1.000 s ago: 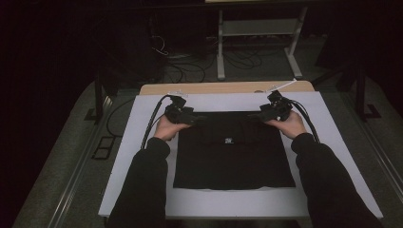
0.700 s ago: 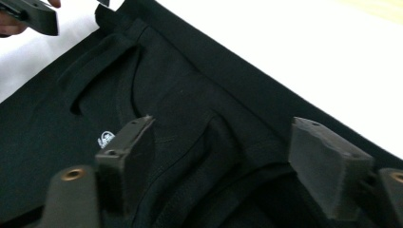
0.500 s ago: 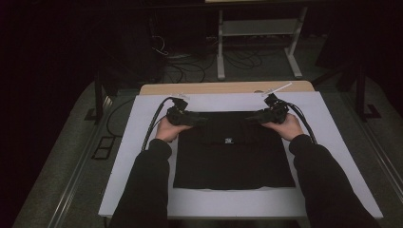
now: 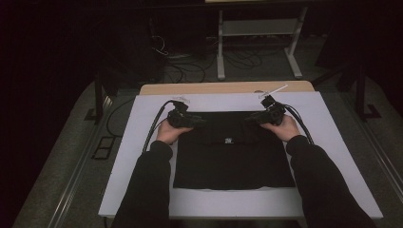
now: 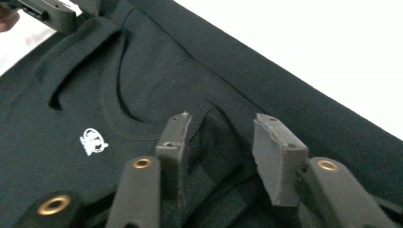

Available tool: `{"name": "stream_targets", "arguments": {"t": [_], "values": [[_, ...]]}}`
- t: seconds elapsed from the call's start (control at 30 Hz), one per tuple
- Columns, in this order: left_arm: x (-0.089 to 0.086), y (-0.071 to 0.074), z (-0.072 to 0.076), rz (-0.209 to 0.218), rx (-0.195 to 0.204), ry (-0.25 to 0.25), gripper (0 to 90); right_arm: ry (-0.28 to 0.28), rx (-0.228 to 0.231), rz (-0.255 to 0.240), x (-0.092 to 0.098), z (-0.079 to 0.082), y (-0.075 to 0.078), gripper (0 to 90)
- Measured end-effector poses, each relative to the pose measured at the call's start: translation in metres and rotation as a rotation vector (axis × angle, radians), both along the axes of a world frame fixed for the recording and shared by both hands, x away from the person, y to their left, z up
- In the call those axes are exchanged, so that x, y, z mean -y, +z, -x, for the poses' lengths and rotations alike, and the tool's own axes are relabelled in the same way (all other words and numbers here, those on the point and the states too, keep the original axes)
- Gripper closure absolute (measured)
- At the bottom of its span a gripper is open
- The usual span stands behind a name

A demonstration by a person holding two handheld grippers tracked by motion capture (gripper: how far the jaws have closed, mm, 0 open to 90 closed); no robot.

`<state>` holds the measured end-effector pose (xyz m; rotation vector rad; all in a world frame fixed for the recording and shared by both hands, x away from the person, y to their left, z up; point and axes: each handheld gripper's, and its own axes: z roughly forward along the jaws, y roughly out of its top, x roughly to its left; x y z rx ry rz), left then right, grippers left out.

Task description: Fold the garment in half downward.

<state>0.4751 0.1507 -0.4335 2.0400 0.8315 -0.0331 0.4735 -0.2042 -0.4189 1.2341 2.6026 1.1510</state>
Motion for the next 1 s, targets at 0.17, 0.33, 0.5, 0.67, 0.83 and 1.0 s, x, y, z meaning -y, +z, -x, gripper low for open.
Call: {"name": "stream_targets", "arguments": {"t": [0.17, 0.33, 0.5, 0.67, 0.83, 1.0], "values": [[0.002, -0.004, -0.001, 0.007, -0.011, 0.008, 62.4, -0.001, 0.000, 0.009, -0.002, -0.001, -0.003, 59.8], [0.003, -0.007, -0.001, -0.003, -0.028, 0.004, 67.4, 0.000, -0.008, 0.006, -0.004, -0.002, -0.008, 64.6], [0.004, -0.008, 0.000, -0.024, -0.019, 0.011, 77.0, 0.013, -0.029, 0.017, -0.007, -0.002, -0.013, 79.7], [0.004, -0.008, 0.001, -0.047, -0.032, 0.011, 84.5, 0.029, -0.020, 0.041, -0.008, 0.000, -0.012, 83.7], [0.003, -0.005, 0.002, -0.060, -0.032, 0.013, 85.4, 0.030, -0.015, 0.039, -0.006, 0.003, -0.007, 84.1], [0.003, 0.002, 0.004, -0.059, -0.018, 0.014, 85.7, 0.026, -0.003, 0.041, -0.005, 0.005, -0.001, 84.4]]}}
